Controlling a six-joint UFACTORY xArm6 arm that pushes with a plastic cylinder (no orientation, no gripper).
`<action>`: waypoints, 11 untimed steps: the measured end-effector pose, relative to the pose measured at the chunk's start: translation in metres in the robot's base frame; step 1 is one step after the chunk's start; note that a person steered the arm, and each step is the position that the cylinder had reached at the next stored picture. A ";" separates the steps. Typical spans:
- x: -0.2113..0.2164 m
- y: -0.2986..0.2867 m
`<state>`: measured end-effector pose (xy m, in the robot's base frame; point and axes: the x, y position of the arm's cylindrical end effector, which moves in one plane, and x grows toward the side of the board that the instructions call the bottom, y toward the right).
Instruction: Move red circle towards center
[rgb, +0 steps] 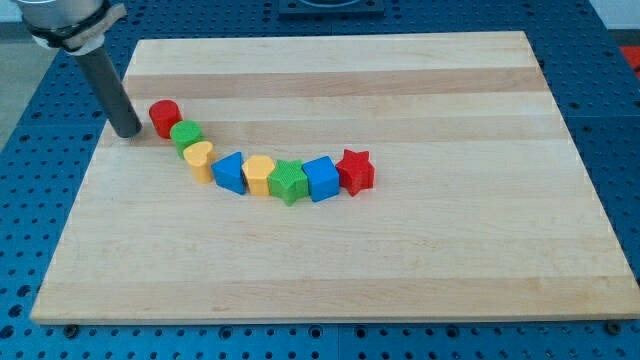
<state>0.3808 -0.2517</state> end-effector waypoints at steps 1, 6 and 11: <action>-0.005 0.049; -0.045 0.133; -0.025 0.151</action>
